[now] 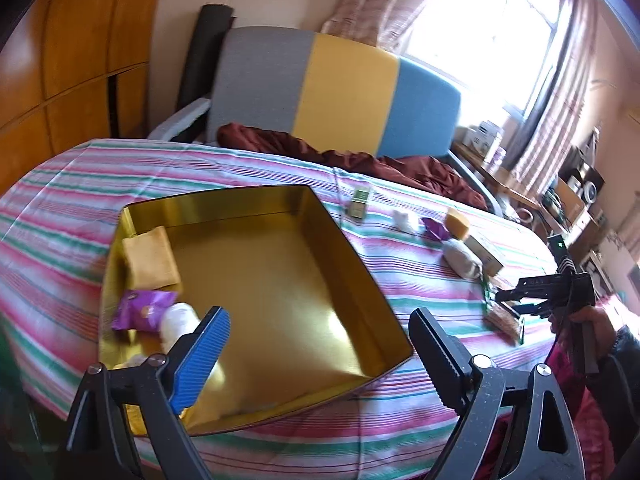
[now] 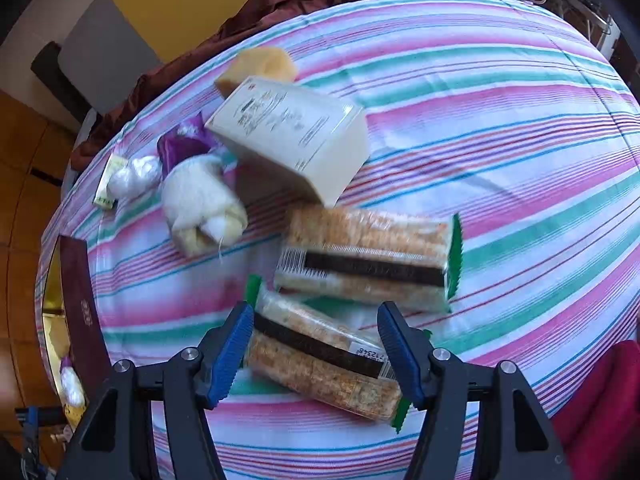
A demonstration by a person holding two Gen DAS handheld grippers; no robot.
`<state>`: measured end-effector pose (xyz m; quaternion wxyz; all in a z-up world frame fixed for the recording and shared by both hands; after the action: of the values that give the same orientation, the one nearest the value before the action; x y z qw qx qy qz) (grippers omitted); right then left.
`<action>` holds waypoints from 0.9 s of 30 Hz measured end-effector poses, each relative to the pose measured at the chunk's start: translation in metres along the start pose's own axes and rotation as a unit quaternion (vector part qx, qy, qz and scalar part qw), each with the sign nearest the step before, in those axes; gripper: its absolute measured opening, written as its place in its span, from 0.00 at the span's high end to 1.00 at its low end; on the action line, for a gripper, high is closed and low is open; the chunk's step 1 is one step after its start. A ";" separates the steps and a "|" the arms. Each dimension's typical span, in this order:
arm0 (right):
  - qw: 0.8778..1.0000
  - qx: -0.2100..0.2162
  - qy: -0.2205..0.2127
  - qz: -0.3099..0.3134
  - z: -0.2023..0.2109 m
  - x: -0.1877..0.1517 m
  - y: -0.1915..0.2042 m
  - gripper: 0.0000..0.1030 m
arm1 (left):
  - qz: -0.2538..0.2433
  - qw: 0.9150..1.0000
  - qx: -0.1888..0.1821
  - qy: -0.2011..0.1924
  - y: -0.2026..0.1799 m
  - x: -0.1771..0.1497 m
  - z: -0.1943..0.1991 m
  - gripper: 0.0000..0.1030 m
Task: Organize objects
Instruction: 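Grasp the green-edged cracker packet with the right gripper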
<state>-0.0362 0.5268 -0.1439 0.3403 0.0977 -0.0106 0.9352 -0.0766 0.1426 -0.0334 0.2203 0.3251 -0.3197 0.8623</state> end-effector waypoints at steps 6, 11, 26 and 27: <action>0.996 0.048 0.028 0.077 0.003 -0.039 0.038 0.37 | -0.020 0.999 -0.018 0.018 -0.023 0.002 -0.018 0.11; 0.987 -0.022 0.002 0.162 -0.008 -0.041 0.056 0.35 | -0.042 0.998 -0.032 0.032 -0.044 0.005 -0.035 0.11; 0.962 -0.047 -0.067 0.261 -0.011 -0.050 0.065 0.55 | -0.099 0.990 0.003 0.101 -0.061 0.082 -0.123 0.14; 0.962 -0.046 -0.067 0.260 -0.011 -0.049 0.064 0.55 | -0.100 0.989 0.004 0.109 -0.060 0.088 -0.132 0.16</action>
<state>-0.0416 0.4476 -0.1614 0.0878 0.1380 -0.1010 0.9813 -0.1577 0.2911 -0.0248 0.3380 0.2603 -0.2559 0.8675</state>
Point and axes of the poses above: each gripper's, at about its wrist camera, not at the fingertips, and z roughly against the way its jaws point, y to its left, x to its top, the point moved 7 cm from there along -z, roughly the way its jaws point, and after that the axes turned 15 degrees about -x, right-handed, at the moved point
